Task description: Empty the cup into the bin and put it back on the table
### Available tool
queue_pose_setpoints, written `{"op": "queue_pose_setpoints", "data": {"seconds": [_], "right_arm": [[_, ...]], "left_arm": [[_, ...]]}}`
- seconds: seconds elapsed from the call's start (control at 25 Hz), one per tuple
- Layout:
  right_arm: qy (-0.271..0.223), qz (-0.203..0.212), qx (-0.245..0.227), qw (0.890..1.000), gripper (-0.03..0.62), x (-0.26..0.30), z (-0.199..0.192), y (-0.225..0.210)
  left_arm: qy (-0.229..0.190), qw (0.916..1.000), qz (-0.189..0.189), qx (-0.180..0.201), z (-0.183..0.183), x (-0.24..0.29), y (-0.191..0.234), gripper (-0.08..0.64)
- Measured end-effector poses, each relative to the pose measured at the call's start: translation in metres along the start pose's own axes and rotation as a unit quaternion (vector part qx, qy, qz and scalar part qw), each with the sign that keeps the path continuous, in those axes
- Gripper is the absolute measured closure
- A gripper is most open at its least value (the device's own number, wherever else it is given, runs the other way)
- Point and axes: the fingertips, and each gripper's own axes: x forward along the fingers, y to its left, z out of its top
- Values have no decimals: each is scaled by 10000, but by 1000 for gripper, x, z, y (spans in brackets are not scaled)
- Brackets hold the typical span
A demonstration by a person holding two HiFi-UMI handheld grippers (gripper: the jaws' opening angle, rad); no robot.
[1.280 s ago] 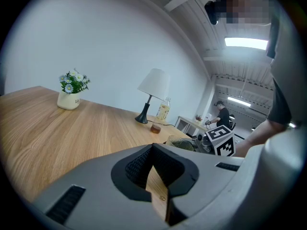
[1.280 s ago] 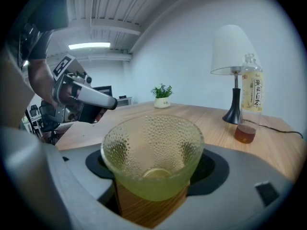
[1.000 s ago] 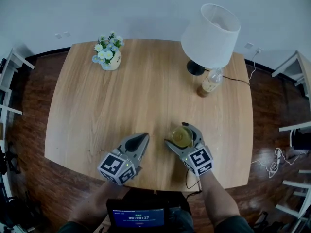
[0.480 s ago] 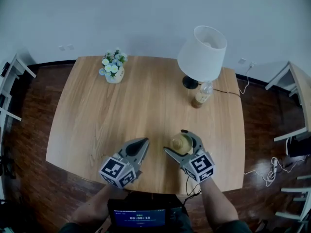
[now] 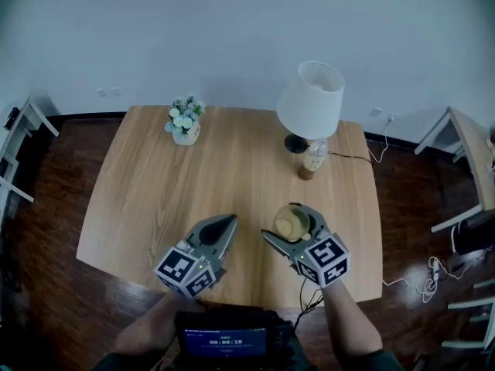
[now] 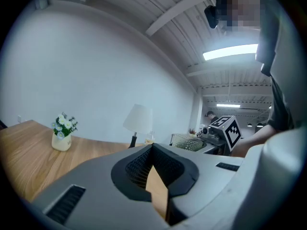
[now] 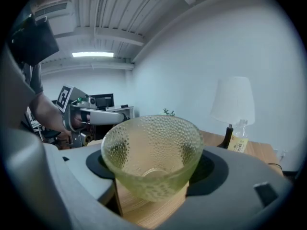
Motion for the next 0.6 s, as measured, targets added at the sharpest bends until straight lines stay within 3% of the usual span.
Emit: {"op": "queue_pose_setpoints", "data": {"seconds": [0.24, 0.6], "right_arm": [[-169, 19, 88, 9998, 192, -18, 45, 8], [-431, 222, -103, 9988, 192, -37, 93, 26]], "left_arm": [[-470, 9986, -79, 228, 44, -4, -14, 560], [-945, 9945, 135, 435, 89, -20, -25, 560]]}}
